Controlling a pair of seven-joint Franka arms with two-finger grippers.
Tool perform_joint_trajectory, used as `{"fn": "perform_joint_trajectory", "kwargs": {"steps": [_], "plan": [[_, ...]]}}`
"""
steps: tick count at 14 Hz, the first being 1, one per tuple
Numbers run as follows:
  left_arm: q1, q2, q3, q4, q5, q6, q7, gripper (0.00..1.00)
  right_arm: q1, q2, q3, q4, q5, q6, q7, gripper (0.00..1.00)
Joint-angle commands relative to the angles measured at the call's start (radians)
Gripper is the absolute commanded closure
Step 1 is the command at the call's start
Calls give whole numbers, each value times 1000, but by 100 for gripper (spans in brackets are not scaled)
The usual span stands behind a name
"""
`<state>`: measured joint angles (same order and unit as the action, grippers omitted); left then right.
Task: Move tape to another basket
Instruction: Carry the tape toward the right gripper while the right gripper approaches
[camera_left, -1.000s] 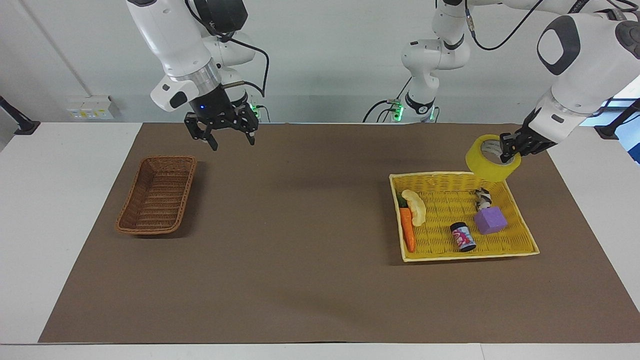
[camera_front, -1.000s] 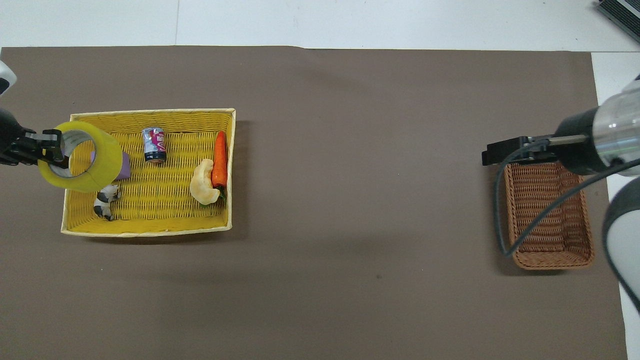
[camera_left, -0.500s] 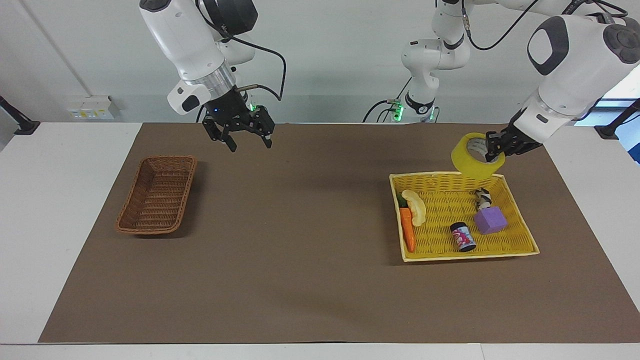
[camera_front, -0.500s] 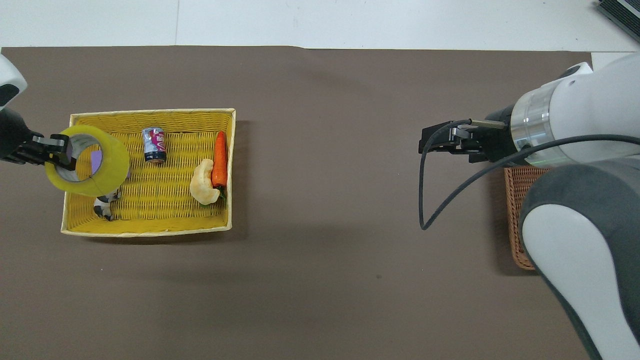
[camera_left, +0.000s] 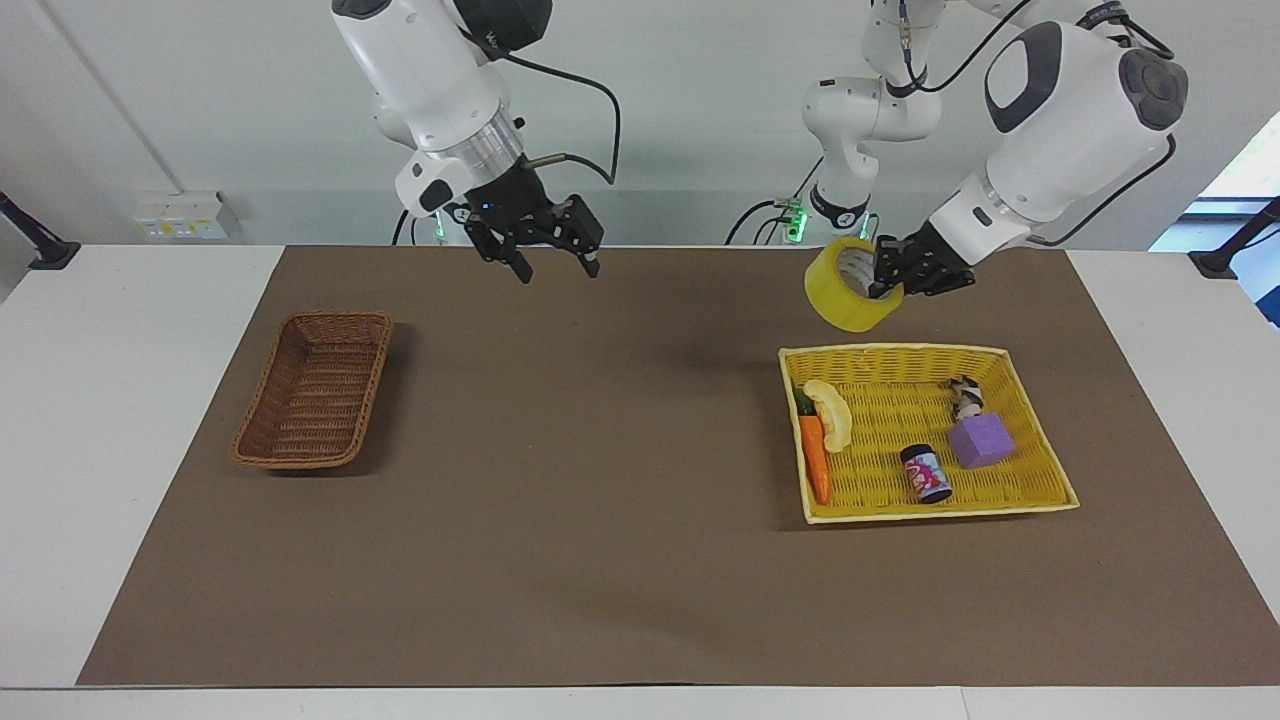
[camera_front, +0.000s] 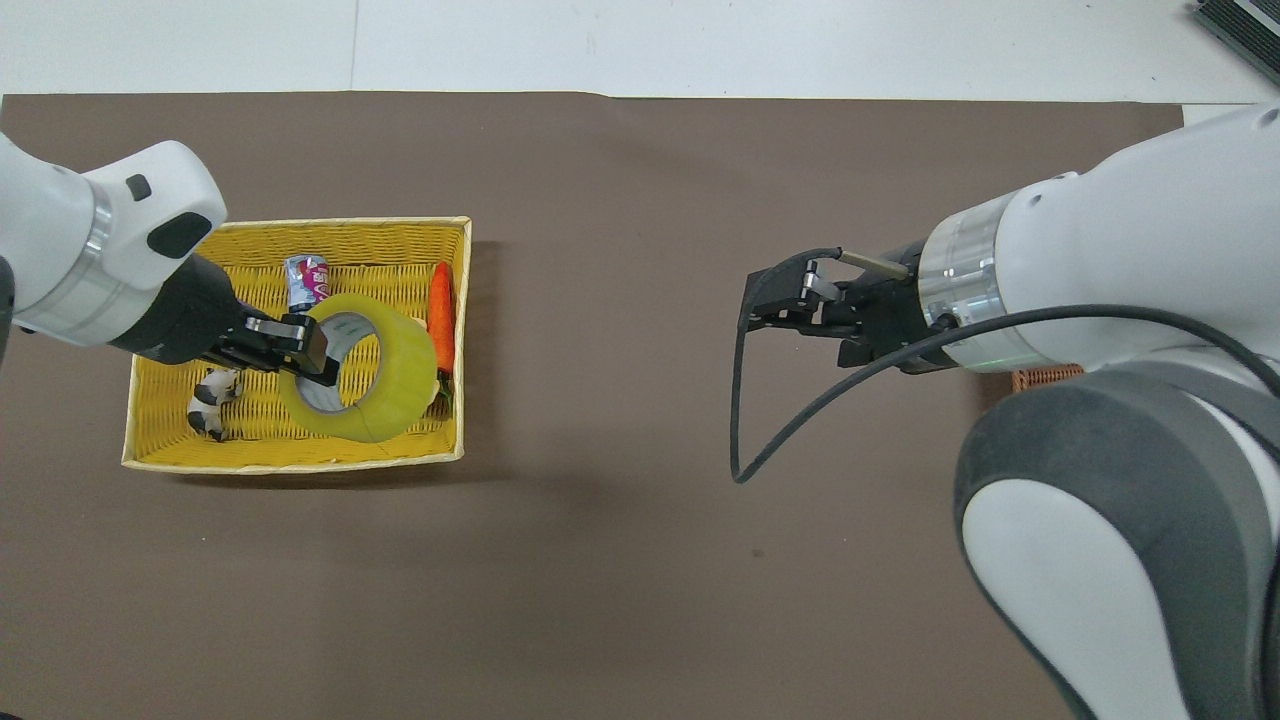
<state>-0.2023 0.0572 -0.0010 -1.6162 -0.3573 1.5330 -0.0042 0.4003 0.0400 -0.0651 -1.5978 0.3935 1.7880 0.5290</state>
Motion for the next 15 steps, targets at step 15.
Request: {"fn": "perform_joint_trajectory", "kwargs": {"steps": [15], "plan": [[-289,-69,16,-126,-308,263,-261,100,88,-144,2,-192,217,1,-53,0]]}}
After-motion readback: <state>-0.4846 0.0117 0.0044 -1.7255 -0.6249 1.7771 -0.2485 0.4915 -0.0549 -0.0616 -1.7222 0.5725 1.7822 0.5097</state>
